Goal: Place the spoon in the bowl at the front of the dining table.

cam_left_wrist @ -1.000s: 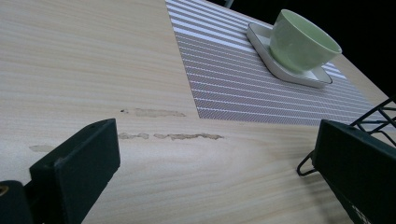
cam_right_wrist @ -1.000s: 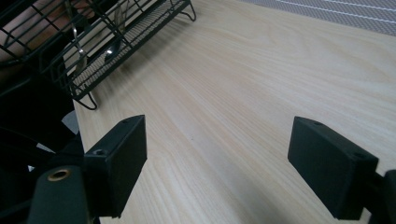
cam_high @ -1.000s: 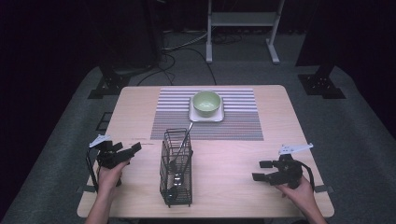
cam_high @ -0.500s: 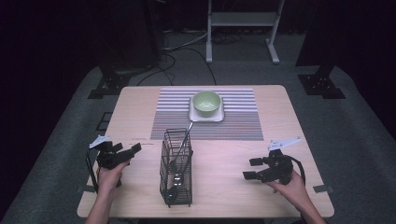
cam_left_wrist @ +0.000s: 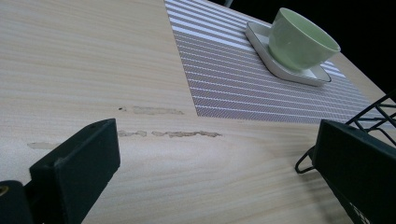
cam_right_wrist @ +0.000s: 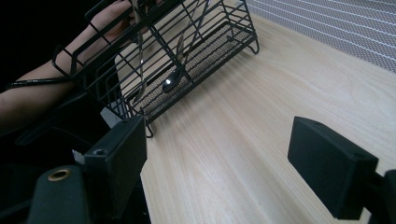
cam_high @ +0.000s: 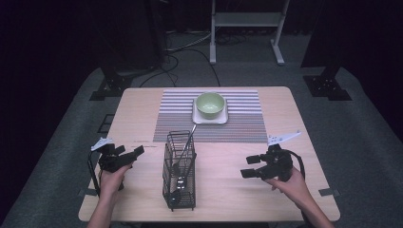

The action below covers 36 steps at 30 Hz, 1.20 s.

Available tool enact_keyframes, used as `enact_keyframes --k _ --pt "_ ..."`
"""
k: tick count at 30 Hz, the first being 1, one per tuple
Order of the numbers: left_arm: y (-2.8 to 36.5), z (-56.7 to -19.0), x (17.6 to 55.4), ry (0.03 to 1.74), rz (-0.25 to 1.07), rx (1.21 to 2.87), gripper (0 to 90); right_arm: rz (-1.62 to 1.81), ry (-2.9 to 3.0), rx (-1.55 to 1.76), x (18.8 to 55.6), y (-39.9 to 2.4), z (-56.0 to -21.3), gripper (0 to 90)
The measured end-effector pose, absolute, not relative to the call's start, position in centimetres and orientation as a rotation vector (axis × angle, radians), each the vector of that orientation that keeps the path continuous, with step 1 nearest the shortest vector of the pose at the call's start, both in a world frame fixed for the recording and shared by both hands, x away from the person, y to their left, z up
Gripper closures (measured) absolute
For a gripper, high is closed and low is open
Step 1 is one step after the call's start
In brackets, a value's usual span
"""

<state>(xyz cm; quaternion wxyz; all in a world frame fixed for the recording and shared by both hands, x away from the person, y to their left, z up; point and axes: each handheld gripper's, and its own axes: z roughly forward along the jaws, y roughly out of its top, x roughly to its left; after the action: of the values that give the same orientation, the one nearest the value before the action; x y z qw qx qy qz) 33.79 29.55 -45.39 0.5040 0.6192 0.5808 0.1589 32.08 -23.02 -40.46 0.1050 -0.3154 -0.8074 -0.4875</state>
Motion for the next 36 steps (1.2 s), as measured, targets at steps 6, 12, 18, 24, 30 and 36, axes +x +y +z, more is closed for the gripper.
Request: enact_keyframes --k 6,12,18,24,30,36 --pt "29.6 -45.4 33.8 1.403 0.383 1.494 0.0 -1.429 -2.354 -0.898 32.5 -21.9 -39.5 18.7" --pt "29.6 -45.4 33.8 1.401 0.386 1.496 0.0 -1.438 -2.311 -0.861 32.6 -21.1 -38.7 18.8" --pt "29.6 -45.3 33.8 1.402 0.386 1.495 0.0 -1.412 -2.298 -0.833 32.9 -19.8 -37.9 18.9" --pt "29.7 -45.3 33.8 1.401 0.385 1.493 0.0 -1.386 -2.295 -0.807 33.3 -18.3 -37.1 20.3" --pt "29.6 -45.3 33.8 1.4 0.383 1.492 0.0 -1.363 -2.291 -0.795 33.8 -17.1 -36.6 20.5" --pt "29.6 -45.3 33.8 1.399 0.382 1.492 0.0 -1.332 -2.296 -0.791 34.2 -16.0 -36.5 20.5"
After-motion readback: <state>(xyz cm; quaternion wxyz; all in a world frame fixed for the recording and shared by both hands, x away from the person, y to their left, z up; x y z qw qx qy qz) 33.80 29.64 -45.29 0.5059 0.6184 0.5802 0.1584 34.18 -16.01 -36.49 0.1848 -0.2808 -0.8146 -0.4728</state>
